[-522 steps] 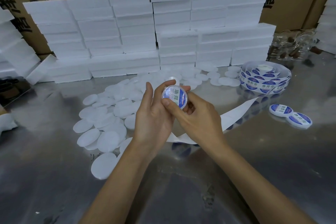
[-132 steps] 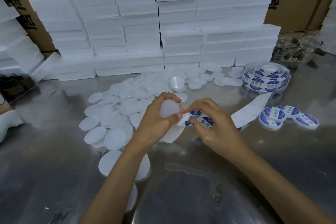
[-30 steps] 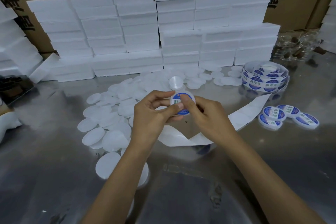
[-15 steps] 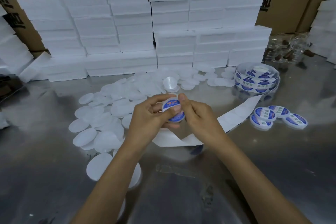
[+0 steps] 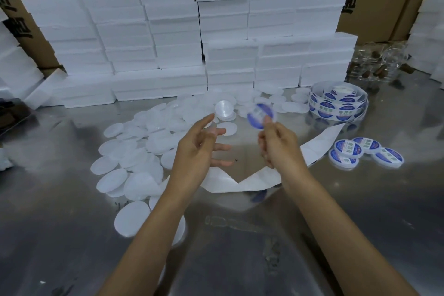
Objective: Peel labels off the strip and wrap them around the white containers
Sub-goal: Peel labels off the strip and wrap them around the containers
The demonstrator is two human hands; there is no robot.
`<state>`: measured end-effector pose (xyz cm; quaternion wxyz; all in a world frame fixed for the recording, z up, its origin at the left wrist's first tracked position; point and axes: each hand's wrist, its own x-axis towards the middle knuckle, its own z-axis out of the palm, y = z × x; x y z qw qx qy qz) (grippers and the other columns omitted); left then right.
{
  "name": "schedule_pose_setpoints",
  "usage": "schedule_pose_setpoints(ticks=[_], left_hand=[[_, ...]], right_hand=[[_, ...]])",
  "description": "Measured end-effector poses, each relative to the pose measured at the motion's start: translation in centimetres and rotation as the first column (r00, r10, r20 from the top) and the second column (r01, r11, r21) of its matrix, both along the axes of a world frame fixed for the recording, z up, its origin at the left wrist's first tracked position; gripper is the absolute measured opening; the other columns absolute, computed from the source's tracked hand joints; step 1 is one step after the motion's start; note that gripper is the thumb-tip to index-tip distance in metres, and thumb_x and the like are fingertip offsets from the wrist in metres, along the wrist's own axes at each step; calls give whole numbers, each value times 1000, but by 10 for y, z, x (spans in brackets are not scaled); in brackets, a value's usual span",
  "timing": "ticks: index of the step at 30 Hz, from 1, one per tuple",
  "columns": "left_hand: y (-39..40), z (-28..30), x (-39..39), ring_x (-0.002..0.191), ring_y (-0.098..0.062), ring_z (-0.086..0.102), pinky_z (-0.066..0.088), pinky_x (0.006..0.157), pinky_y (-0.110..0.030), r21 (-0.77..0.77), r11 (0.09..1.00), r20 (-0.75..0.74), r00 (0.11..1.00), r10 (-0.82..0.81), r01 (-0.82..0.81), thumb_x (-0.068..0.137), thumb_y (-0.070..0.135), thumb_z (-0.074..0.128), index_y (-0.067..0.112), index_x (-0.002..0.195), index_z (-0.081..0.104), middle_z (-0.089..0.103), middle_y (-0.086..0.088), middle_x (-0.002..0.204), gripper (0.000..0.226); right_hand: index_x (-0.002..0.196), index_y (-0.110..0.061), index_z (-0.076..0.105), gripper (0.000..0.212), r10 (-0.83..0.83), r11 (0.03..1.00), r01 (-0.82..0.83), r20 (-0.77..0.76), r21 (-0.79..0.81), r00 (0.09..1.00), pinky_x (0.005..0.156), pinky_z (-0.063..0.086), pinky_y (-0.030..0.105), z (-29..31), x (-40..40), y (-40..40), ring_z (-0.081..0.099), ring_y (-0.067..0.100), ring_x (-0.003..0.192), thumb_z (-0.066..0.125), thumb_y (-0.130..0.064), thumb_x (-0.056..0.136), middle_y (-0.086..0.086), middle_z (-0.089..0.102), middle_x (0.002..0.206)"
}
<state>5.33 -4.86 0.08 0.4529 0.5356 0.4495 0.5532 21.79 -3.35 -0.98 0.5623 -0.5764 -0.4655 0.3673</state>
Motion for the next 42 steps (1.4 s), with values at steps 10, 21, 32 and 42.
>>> schedule_pose_setpoints(ticks=[10, 21, 32, 42], left_hand=[[5, -4, -4, 84, -23, 73, 60, 56, -28, 9, 989, -39, 989, 146, -146, 105, 9, 43, 17, 128, 58, 71, -6, 109, 29], [12, -8, -17, 84, -22, 72, 58, 60, -23, -11, 961, 43, 960, 276, -275, 101, 2, 39, 15, 117, 61, 70, -11, 105, 30], [21, -13, -27, 87, -21, 71, 59, 63, -23, -2, 939, 0, 939, 343, -343, 101, 3, 39, 22, 108, 63, 72, -4, 102, 31], [18, -4, -29, 99, -17, 67, 59, 77, -24, 70, 946, -57, 946, 319, -315, 98, 2, 50, 19, 113, 62, 69, 2, 104, 26]], right_hand=[[83, -16, 43, 24, -329, 939, 234, -860, -253, 390, 35, 23, 17, -15, 78, 11, 22, 9, 48, 36, -22, 106, -3, 30, 64], [92, -18, 67, 11, -312, 950, 285, -366, -128, 877, 42, 38, 20, -7, 51, 15, 43, 7, 42, 57, -15, 94, -1, 57, 61], [113, -25, 67, 27, 265, 964, -177, 711, -197, 652, 93, 47, 33, -24, -26, 90, 58, 27, 113, 57, -17, 89, 2, 64, 121], [87, -22, 56, 13, 167, 980, -198, 410, 35, 897, 78, 47, 23, -3, -22, 63, 61, 15, 82, 52, -20, 99, -6, 69, 89]])
